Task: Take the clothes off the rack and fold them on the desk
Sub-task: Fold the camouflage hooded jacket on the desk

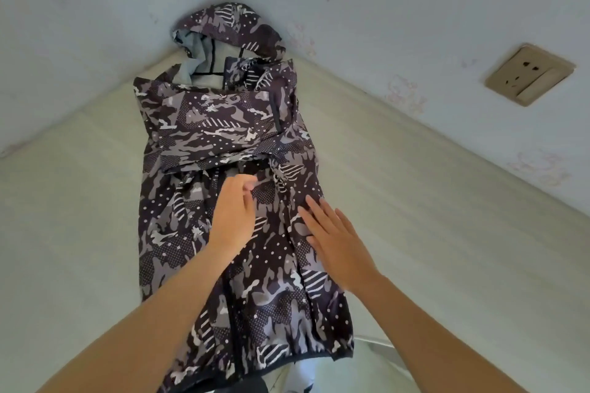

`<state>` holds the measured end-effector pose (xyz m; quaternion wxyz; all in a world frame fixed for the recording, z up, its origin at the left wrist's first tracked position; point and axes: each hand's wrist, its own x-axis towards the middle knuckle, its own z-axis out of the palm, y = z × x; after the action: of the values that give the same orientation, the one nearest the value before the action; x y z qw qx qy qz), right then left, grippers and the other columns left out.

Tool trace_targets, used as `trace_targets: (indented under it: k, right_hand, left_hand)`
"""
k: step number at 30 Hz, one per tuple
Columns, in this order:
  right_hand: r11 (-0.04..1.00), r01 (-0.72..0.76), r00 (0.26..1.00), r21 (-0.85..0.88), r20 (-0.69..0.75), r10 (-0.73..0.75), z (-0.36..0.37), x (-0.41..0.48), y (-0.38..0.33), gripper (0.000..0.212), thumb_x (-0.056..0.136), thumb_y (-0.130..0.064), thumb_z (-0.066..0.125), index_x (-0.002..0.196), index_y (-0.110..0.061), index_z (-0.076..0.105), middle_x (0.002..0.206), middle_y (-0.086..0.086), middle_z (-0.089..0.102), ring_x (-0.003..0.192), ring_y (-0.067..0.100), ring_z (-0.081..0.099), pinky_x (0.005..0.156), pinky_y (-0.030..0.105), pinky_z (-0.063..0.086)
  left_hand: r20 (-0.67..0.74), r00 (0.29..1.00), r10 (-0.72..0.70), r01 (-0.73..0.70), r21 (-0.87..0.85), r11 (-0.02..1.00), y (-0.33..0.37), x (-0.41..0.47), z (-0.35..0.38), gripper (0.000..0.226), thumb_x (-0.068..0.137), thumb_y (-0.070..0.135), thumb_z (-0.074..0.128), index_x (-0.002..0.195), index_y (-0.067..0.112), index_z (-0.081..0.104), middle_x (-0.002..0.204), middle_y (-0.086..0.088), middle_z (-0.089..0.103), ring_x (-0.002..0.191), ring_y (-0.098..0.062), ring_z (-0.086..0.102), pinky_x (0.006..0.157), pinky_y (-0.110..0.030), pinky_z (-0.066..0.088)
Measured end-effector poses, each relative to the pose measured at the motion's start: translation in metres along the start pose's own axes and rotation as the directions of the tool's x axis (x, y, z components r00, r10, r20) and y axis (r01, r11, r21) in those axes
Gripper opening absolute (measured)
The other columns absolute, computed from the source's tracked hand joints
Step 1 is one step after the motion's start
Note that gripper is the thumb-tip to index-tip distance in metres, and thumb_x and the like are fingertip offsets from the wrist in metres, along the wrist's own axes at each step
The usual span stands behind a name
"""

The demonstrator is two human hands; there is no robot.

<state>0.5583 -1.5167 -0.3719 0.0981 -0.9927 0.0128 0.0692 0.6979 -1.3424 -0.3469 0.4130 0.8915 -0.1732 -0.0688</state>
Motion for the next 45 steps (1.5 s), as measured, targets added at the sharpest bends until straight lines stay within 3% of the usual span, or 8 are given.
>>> trace_targets:
  k: [6, 12, 22, 25, 29, 32, 35, 45]
  right_hand:
    - [0.984, 0.137, 0.985, -0.111, 0.123, -0.123, 0.023, 0.004, 0.007, 0.052, 0.103, -0.046, 0.015, 0.153, -0.036, 0.003, 0.161, -0.005, 0.004, 0.149, 0.021, 0.002, 0.12, 0.05, 0.004]
    - [0.981, 0.095, 0.994, -0.17, -0.033, -0.102, -0.005, -0.008, 0.031, 0.099, 0.073, 0.013, 0.061, 0.153, -0.025, 0.017, 0.161, 0.003, 0.015, 0.148, 0.023, 0.01, 0.118, 0.043, 0.017]
    - [0.867, 0.444, 0.886, -0.227, 0.252, -0.388, 0.007, -0.01, 0.006, 0.11, 0.077, -0.004, 0.071, 0.154, -0.031, -0.003, 0.161, -0.006, -0.005, 0.148, 0.018, -0.007, 0.121, 0.038, -0.006]
    - [0.923, 0.383, 0.886, -0.028, 0.293, -0.359, 0.004, -0.012, 0.006, 0.091, 0.09, -0.016, 0.063, 0.152, -0.04, 0.001, 0.158, -0.017, -0.008, 0.146, 0.008, -0.015, 0.117, 0.03, -0.012]
    - [0.872, -0.004, 0.962, 0.489, 0.24, -0.13, -0.022, -0.014, 0.0, 0.04, 0.092, -0.015, 0.063, 0.13, -0.024, 0.058, 0.13, -0.015, 0.056, 0.12, 0.0, 0.048, 0.112, 0.029, 0.029]
    - [0.583, -0.388, 0.918, 0.714, 0.354, 0.177, -0.043, 0.006, 0.007, 0.023, 0.09, -0.021, 0.068, 0.073, -0.005, 0.068, 0.065, -0.005, 0.069, 0.064, 0.001, 0.06, 0.074, 0.025, 0.046]
    - [0.456, -0.579, 0.815, 0.676, 0.474, 0.333, -0.051, 0.017, 0.006, 0.052, 0.08, -0.061, 0.063, 0.083, -0.009, 0.07, 0.079, 0.003, 0.071, 0.072, 0.017, 0.065, 0.069, 0.025, 0.047]
    - [0.481, -0.489, 0.792, 0.728, 0.139, 0.595, -0.023, 0.05, -0.026, 0.042, 0.09, -0.056, 0.054, 0.093, -0.016, 0.061, 0.086, -0.002, 0.066, 0.083, 0.023, 0.065, 0.063, 0.03, 0.044]
  left_hand:
    - [0.08, 0.972, 0.219, -0.231, 0.451, 0.862, -0.079, -0.06, -0.082, 0.041, 0.086, -0.004, 0.055, 0.122, 0.012, 0.061, 0.13, -0.003, 0.055, 0.124, -0.026, 0.048, 0.11, -0.047, 0.033]
    - [0.241, 0.968, 0.064, -0.21, 0.649, 0.731, -0.144, -0.105, -0.136, 0.096, 0.067, -0.023, 0.06, 0.147, 0.024, 0.036, 0.153, 0.0, 0.036, 0.135, -0.028, 0.041, 0.112, -0.044, 0.032]
    - [0.59, 0.796, 0.134, -0.548, 0.61, 0.573, -0.141, -0.127, -0.126, 0.066, 0.092, 0.049, 0.04, 0.152, 0.041, 0.013, 0.161, 0.005, 0.013, 0.149, -0.021, 0.009, 0.118, -0.04, 0.006]
    - [0.547, 0.833, 0.083, -0.409, 0.507, 0.759, -0.146, -0.13, -0.127, 0.052, 0.096, 0.05, 0.035, 0.145, 0.055, 0.018, 0.159, 0.016, 0.012, 0.148, -0.009, 0.003, 0.118, -0.03, -0.008]
    - [0.499, 0.851, -0.163, 0.048, 0.236, 0.971, -0.119, -0.112, -0.142, 0.046, 0.088, 0.015, 0.068, 0.131, 0.025, 0.056, 0.148, -0.001, 0.043, 0.134, -0.007, 0.041, 0.108, -0.01, 0.015]
    - [0.521, 0.773, -0.363, 0.528, -0.209, 0.823, -0.098, -0.083, -0.159, 0.066, 0.062, 0.047, 0.086, 0.095, -0.005, 0.063, 0.096, -0.003, 0.073, 0.076, -0.001, 0.066, 0.08, -0.016, 0.044]
    - [0.514, 0.662, -0.545, 0.704, -0.179, 0.687, -0.104, -0.069, -0.161, 0.089, 0.064, 0.079, 0.064, 0.111, 0.003, 0.065, 0.087, 0.0, 0.073, 0.082, -0.016, 0.067, 0.084, -0.032, 0.049]
    - [-0.111, 0.829, -0.548, 0.525, -0.184, 0.831, -0.106, -0.051, -0.109, 0.038, 0.095, 0.047, 0.051, 0.093, 0.01, 0.056, 0.085, 0.0, 0.06, 0.085, -0.024, 0.059, 0.07, -0.034, 0.04]
